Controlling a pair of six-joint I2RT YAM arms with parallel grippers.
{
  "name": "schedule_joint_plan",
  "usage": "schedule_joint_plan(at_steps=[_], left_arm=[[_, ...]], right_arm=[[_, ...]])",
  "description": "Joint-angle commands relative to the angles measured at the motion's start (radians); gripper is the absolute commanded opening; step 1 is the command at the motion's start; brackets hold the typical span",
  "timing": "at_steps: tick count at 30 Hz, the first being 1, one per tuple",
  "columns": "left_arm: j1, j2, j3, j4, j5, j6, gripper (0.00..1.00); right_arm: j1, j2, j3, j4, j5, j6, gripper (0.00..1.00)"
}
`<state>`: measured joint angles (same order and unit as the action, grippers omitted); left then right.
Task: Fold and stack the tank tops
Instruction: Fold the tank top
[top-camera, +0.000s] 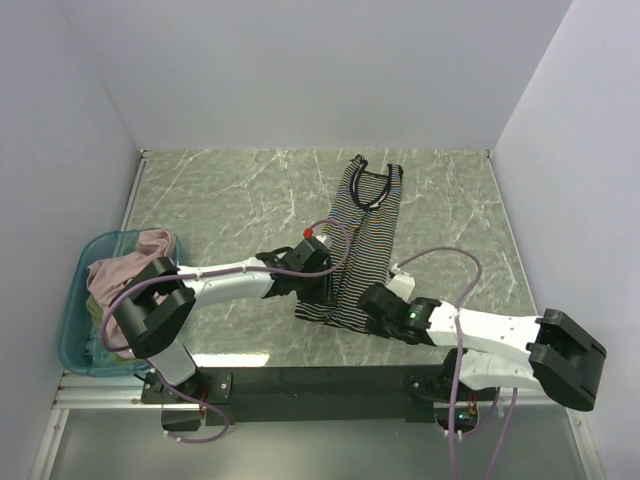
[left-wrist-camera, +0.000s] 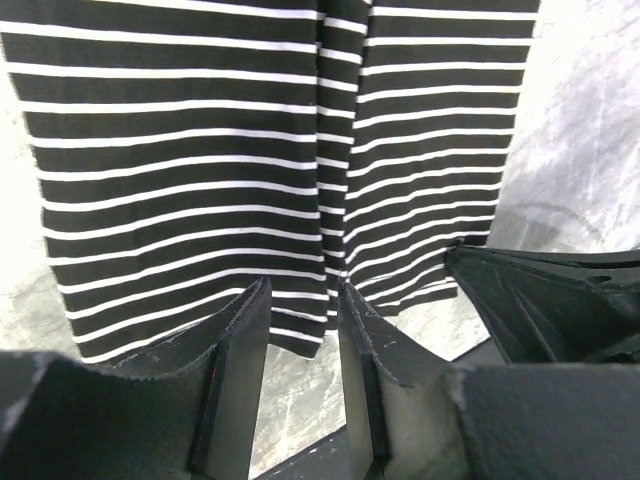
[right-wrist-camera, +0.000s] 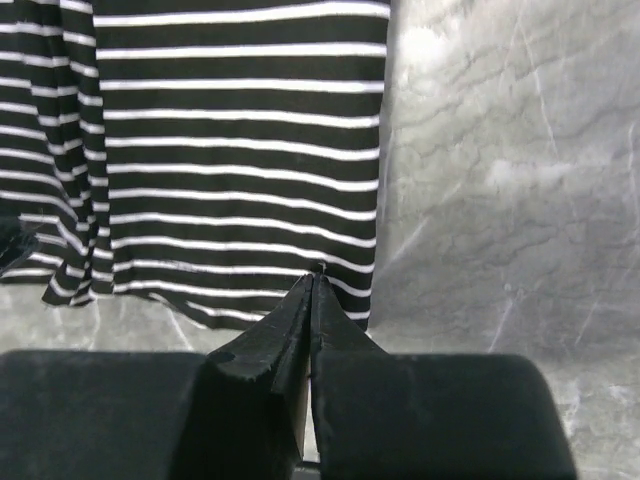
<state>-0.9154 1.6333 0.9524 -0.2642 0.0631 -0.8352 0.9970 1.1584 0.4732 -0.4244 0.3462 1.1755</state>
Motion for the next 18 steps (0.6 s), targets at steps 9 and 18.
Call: schedule_joint_plan(at_steps=[9,18], left_arm=[[-0.022,0.063,-0.018,0.128,0.126,-0.031,0.36],[-0.066,0.128,-0.05,0.149,0.126,-0.082,0.34]], right_arm=[[0.003,-0.114,-0.105,-0.01,-0.032,0.085,0.03],[0.005,-0.184,-0.111,-0.069,-0.021,0.115,0.05]])
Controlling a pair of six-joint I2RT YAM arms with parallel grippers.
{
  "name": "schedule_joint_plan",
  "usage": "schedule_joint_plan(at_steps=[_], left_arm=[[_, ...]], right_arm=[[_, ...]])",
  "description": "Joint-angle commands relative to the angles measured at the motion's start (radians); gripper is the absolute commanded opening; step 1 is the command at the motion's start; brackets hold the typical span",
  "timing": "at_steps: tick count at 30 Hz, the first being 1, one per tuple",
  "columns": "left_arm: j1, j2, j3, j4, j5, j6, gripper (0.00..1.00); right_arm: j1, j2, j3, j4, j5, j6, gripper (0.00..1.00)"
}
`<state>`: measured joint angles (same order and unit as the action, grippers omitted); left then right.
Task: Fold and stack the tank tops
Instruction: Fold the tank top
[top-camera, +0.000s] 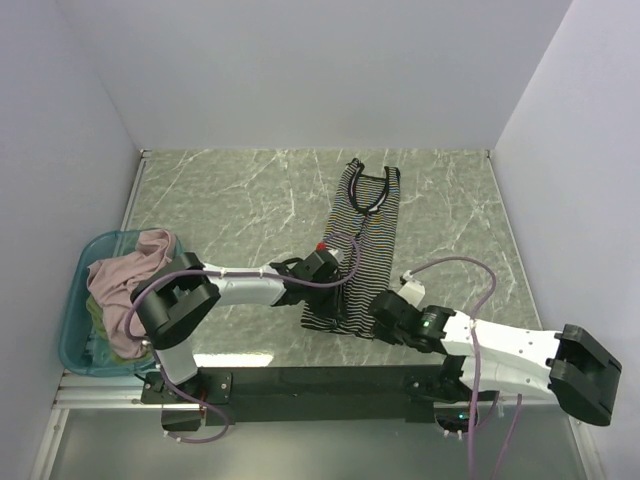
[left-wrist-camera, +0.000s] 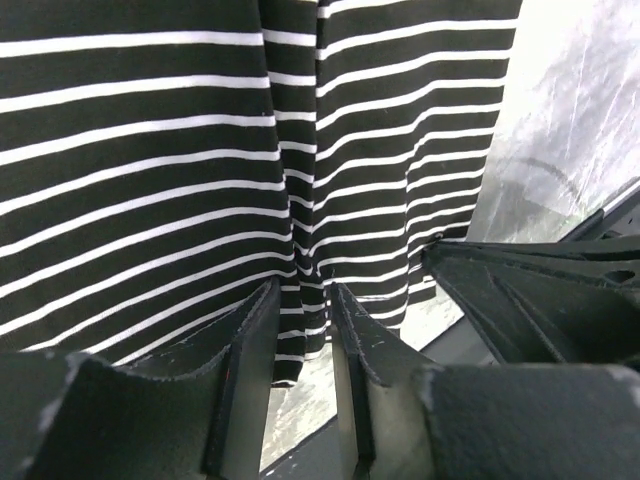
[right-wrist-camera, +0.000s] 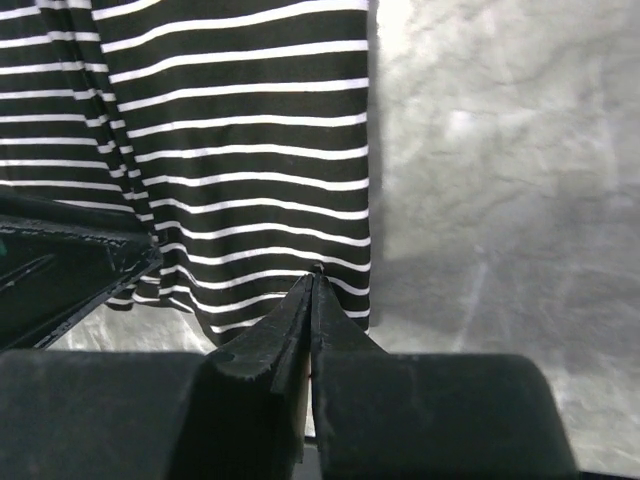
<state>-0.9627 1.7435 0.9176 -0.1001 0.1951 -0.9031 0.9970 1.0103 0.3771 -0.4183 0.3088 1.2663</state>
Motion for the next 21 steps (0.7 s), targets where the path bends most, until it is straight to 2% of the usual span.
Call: schedule_joint_plan(at_steps=[1,4,5,6,7,10,13,15,16,21], left_arm=[[-0.019,0.011,-0.011,-0.019,-0.006,-0.01,0.34],[-0.019,-0.036,0.024,-0.067,-0.054,0.004,0.37],[-0.015,-0.053,0.035,-0.11,-0.074,0.019,0.39],[-0.011,-0.086,0.058,-0.13,-0.118,0.029,0.4],[-0.001,-0.11,0.067,-0.166,-0.137,0.036,0.42],[0.022,-0.203,0.075,-0.21,-0.194,0.047,0.45],[0.059,-0.275,0.063,-0.269,-0.219,0.052,0.52],[0.096,-0.311,0.014,-0.286,-0.22,0.052,0.72],[0.113,-0.32,-0.011,-0.28,-0.204,0.05,0.77],[0.229,-0.341,-0.173,-0.196,-0.096,0.075,0.72]], right_arm=[[0.005,-0.048,-0.007,-0.086,0.021,0.024,0.07],[0.003,-0.101,0.023,-0.146,0.044,0.03,0.17],[0.005,-0.133,0.034,-0.189,0.065,0.034,0.27],[0.005,-0.15,0.045,-0.212,0.076,0.036,0.32],[0.005,-0.185,0.063,-0.252,0.087,0.045,0.44],[0.003,-0.22,0.063,-0.277,0.105,0.051,0.54],[0.002,-0.217,0.028,-0.252,0.081,0.056,0.59],[0.002,-0.19,0.011,-0.196,0.061,0.047,0.59],[0.002,-0.178,-0.004,-0.177,0.044,0.048,0.6],[-0.004,-0.119,-0.05,-0.056,0.013,0.038,0.61]])
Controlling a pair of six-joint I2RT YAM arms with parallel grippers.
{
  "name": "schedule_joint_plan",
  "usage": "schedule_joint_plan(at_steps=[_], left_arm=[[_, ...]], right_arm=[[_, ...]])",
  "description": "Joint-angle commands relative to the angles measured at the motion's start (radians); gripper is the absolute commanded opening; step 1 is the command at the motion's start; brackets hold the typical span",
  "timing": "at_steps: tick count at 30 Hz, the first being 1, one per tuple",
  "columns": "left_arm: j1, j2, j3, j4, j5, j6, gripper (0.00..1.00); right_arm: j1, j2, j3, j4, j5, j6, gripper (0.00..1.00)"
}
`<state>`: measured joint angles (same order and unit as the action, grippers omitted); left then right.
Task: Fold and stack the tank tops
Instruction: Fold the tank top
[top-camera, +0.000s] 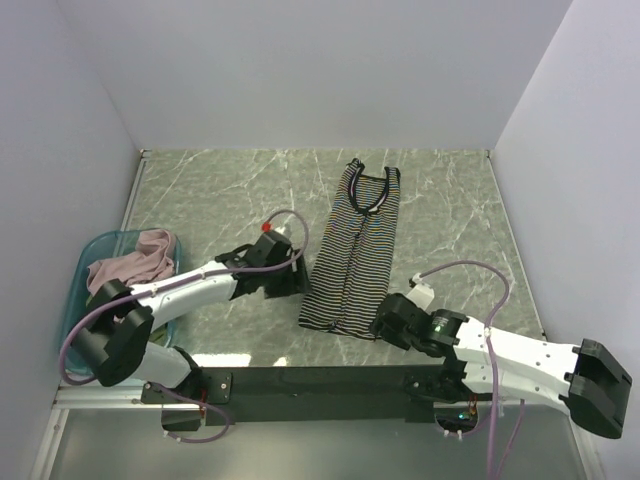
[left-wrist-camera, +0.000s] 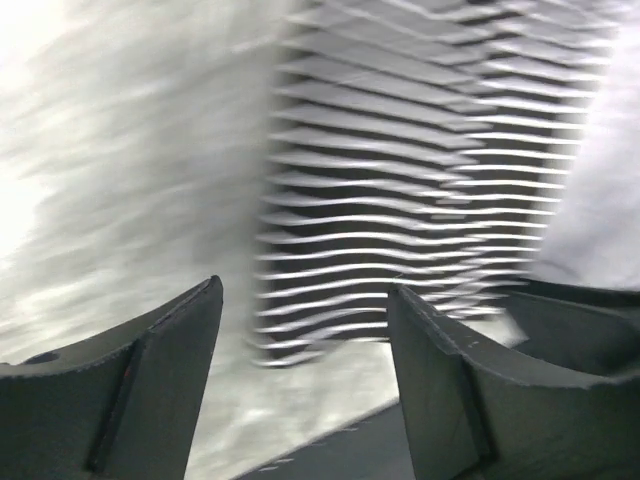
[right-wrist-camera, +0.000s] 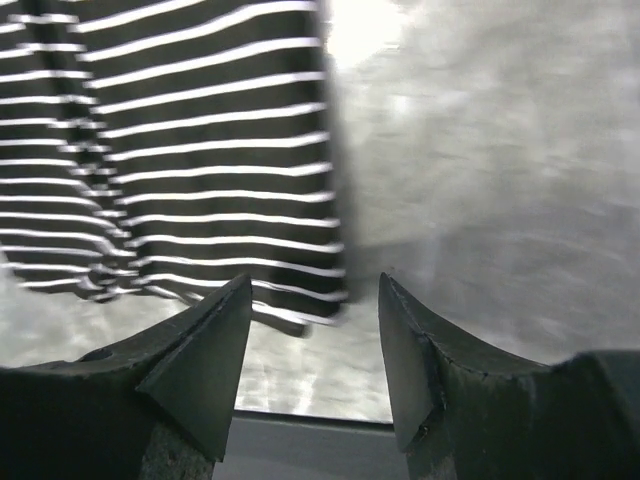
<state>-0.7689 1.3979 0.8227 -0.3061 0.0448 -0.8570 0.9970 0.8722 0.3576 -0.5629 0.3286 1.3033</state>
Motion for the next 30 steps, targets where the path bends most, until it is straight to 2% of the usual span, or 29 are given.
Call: schedule_joint_plan(at_steps=[1,5,12,15,20,21,22,24,25,27,28,30], left_arm=[[0.039,0.007,-0.091,0.034,0.066,0.036,0.7],[0.045,0.024,-0.149,0.117,0.164,0.033,0.68],[0.046,0.059,-0.201,0.145,0.168,-0.005,0.65],[0.046,0.076,-0.218,0.156,0.164,-0.025,0.6],[0.046,0.079,-0.258,0.179,0.159,-0.043,0.49],[0.046,0.079,-0.258,0.179,0.162,-0.042,0.47],[0.046,0.079,-0.258,0.18,0.162,-0.04,0.45],[0.043,0.072,-0.254,0.188,0.17,-0.034,0.38],[0.037,0.07,-0.251,0.191,0.171,-0.03,0.29],[0.033,0.062,-0.243,0.191,0.173,-0.025,0.24],[0.025,0.061,-0.241,0.191,0.175,-0.022,0.1],[0.02,0.05,-0.243,0.193,0.178,-0.02,0.03]], right_arm=[[-0.003,0.024,-0.042,0.104,-0.013,-0.004,0.61],[-0.003,0.054,-0.043,0.139,-0.029,-0.009,0.6],[-0.005,0.077,-0.058,0.144,-0.043,0.008,0.56],[-0.004,0.085,-0.057,0.124,-0.046,0.016,0.51],[-0.003,0.077,-0.06,0.123,-0.045,0.021,0.36],[-0.003,0.082,-0.06,0.121,-0.045,0.017,0.36],[-0.003,0.088,-0.052,0.12,-0.043,0.011,0.31],[-0.003,0.094,-0.036,0.109,-0.034,0.004,0.24],[-0.003,0.1,-0.032,0.106,-0.033,-0.004,0.2],[-0.001,0.099,-0.022,0.098,-0.03,-0.012,0.15],[-0.004,0.093,-0.019,0.095,-0.028,-0.016,0.13],[-0.005,0.088,-0.013,0.09,-0.026,-0.021,0.1]])
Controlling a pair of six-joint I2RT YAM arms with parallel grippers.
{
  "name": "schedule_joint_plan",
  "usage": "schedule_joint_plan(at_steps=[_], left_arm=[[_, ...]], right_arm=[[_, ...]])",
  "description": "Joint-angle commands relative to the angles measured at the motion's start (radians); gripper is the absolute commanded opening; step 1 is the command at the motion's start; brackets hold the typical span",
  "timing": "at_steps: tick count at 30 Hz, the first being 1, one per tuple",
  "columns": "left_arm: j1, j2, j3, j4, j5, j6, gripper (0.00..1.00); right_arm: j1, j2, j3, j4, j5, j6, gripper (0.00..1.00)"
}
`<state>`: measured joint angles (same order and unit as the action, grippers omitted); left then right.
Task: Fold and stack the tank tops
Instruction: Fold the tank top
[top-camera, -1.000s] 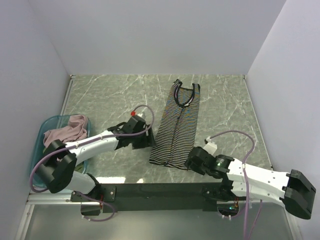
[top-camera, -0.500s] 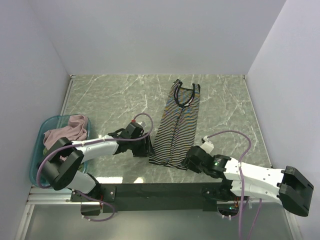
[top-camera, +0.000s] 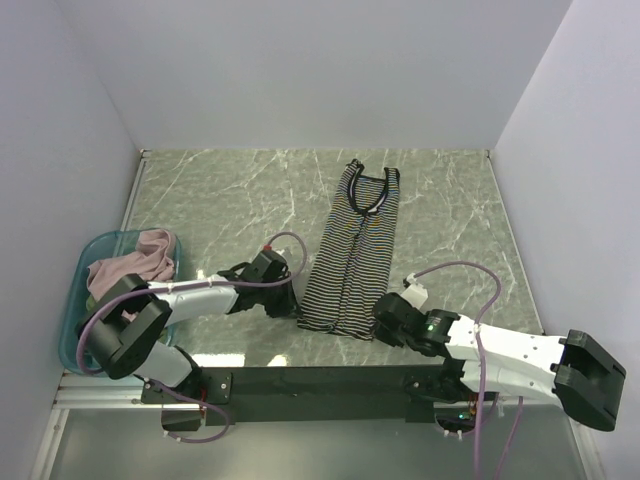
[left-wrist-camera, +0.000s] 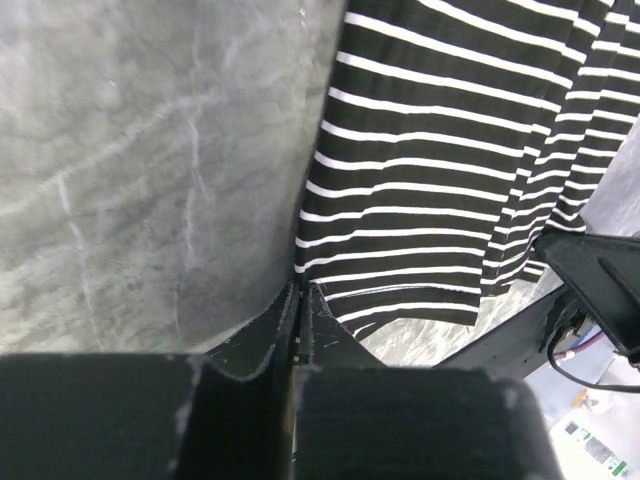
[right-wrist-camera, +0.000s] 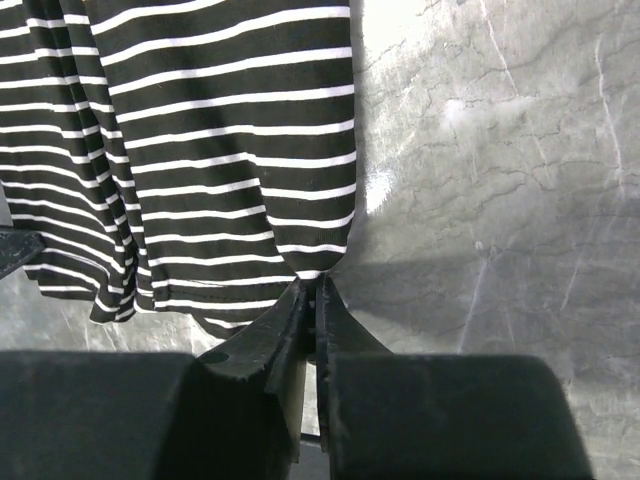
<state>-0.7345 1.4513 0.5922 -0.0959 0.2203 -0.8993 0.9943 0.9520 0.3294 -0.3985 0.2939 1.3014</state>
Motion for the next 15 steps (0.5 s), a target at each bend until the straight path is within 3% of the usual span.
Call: schedule_joint_plan(at_steps=[1,6,9,15], left_arm=[[-0.019,-0.006,-0.014,-0.016,0.004,0.02,0.01],[-0.032,-0.049,-0.019,-0.053,-0.009,0.01,0.01],[-0.062,-0.089,-0.012,-0.117,-0.047,-0.01,0.01],[-0.134,-0.216,-0.046,-0.24,-0.076,-0.082,0.01]], right_arm=[[0.0,-0.001,0.017,-0.086,0.01,-0.022,0.09],[0.0,-0.022,0.051,-0.122,0.011,-0.045,0.0],[0.003,-0.025,0.085,-0.152,-0.008,-0.059,0.0],[0.137,-0.07,0.164,-0.261,0.004,0.031,0.0]])
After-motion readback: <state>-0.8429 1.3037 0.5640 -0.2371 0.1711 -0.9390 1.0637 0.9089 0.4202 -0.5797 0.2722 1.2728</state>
